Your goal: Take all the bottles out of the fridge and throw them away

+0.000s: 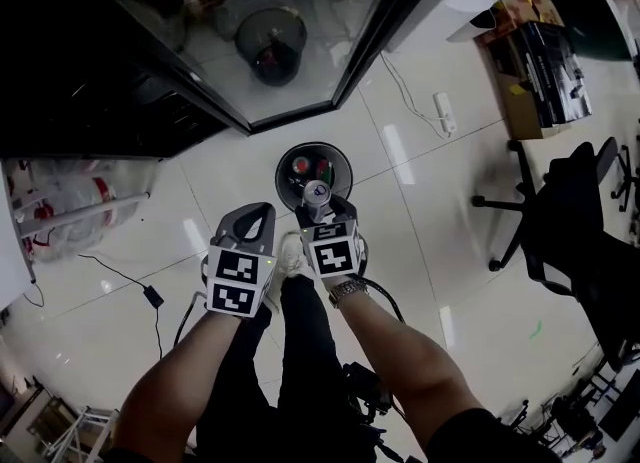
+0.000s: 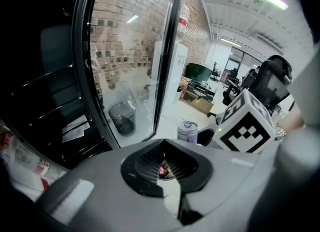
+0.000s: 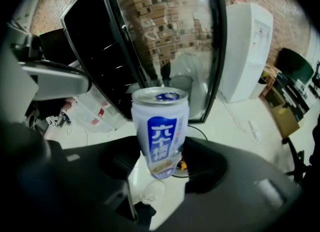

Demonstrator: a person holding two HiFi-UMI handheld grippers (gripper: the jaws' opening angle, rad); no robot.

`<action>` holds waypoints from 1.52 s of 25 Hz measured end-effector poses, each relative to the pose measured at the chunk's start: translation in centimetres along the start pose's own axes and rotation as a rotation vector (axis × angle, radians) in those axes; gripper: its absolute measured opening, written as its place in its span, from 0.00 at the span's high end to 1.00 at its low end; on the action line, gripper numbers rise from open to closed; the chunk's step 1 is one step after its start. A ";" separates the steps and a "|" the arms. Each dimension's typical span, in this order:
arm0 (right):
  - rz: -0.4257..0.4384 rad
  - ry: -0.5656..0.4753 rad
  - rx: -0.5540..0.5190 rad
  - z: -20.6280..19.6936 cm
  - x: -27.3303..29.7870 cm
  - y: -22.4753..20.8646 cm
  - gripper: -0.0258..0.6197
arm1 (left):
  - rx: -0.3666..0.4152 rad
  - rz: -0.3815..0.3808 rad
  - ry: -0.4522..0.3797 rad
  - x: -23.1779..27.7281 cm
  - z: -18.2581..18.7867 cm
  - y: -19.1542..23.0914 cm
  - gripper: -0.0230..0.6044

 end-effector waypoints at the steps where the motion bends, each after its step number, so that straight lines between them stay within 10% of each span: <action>1: -0.005 0.010 0.019 -0.6 0.3 -0.3 0.55 | 0.008 -0.010 0.005 0.4 -0.1 -0.3 0.96; 26: -0.054 0.020 0.107 -3.2 1.2 -1.0 0.54 | 0.033 -0.062 0.015 0.9 -1.9 -1.1 0.96; 38: -0.033 -0.110 0.027 2.3 -5.1 4.5 0.54 | 0.010 -0.002 -0.067 -6.2 -0.3 0.3 0.96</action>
Point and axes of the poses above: the fingertips, and each gripper's own axes: x forward along the fingers, y to its left, z out of its top, the point moved 1 cm from there along -x, backward along the fingers, and after that the axes turned 2 degrees about z, right-handed, at the moved point
